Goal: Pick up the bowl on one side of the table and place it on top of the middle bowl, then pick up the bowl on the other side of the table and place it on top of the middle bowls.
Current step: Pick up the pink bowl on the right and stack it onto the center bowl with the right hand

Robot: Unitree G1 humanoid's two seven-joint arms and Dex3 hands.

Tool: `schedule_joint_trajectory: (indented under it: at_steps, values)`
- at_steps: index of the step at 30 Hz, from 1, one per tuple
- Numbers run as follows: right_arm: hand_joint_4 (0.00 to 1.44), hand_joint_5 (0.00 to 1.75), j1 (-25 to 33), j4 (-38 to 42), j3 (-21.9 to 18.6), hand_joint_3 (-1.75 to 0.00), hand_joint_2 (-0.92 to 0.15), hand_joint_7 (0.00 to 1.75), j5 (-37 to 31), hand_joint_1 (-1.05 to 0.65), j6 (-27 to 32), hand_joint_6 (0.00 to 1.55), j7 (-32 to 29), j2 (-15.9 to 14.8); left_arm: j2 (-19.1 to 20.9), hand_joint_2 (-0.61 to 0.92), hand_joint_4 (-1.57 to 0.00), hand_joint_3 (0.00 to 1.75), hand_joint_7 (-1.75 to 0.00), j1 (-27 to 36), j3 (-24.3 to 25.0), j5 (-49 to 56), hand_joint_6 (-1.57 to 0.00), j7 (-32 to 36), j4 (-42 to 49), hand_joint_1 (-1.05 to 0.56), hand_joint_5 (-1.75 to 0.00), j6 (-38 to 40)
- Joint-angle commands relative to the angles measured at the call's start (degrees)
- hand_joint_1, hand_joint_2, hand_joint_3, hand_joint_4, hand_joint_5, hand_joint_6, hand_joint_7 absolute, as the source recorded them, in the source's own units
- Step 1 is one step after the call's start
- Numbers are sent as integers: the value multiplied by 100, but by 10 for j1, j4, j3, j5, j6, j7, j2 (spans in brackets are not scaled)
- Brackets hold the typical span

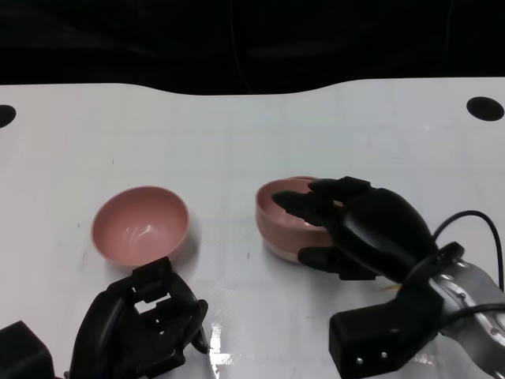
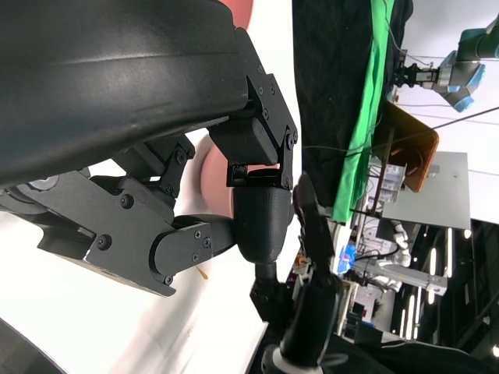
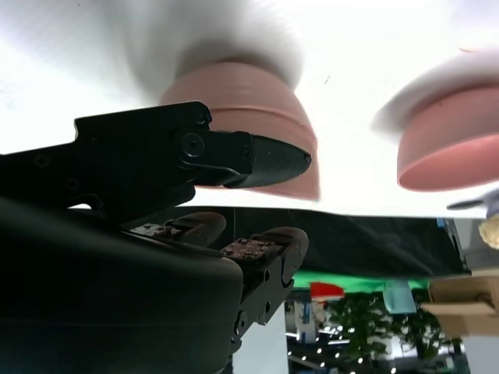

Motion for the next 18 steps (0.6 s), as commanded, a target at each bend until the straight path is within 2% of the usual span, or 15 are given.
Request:
schedule_joint_trajectory:
  at_steps: [1,9,13,15,17,18]
  values:
    - [26,8,27,-39,-24,-40,-92,0,28,-78,-5,26,9,-11,5,72,-92,72,-132,4,4,-4,-87,4,-2,-20,-153,-1]
    - [30,12,93,-98,-74,-35,-92,2,99,-73,-50,29,-4,-6,6,69,-92,76,-130,4,5,-1,-88,5,-2,-20,-152,-4]
    - [39,22,136,-116,-102,-25,-92,7,184,-60,-91,41,15,2,4,66,-92,85,-132,7,4,-4,-87,6,-7,-19,-154,-1]
    - [38,31,152,-121,-110,-22,-92,9,217,-54,-104,45,31,3,3,66,-92,85,-133,7,4,-4,-87,6,-7,-19,-155,-1]
    - [28,60,170,-124,-118,-20,-92,10,261,-47,-124,51,50,5,3,66,-91,84,-133,7,4,-2,-86,7,-7,-20,-155,-4]
    - [29,68,179,-125,-122,-19,-92,11,278,-44,-134,54,56,6,4,66,-91,84,-133,7,4,-2,-86,7,-8,-20,-155,-4]
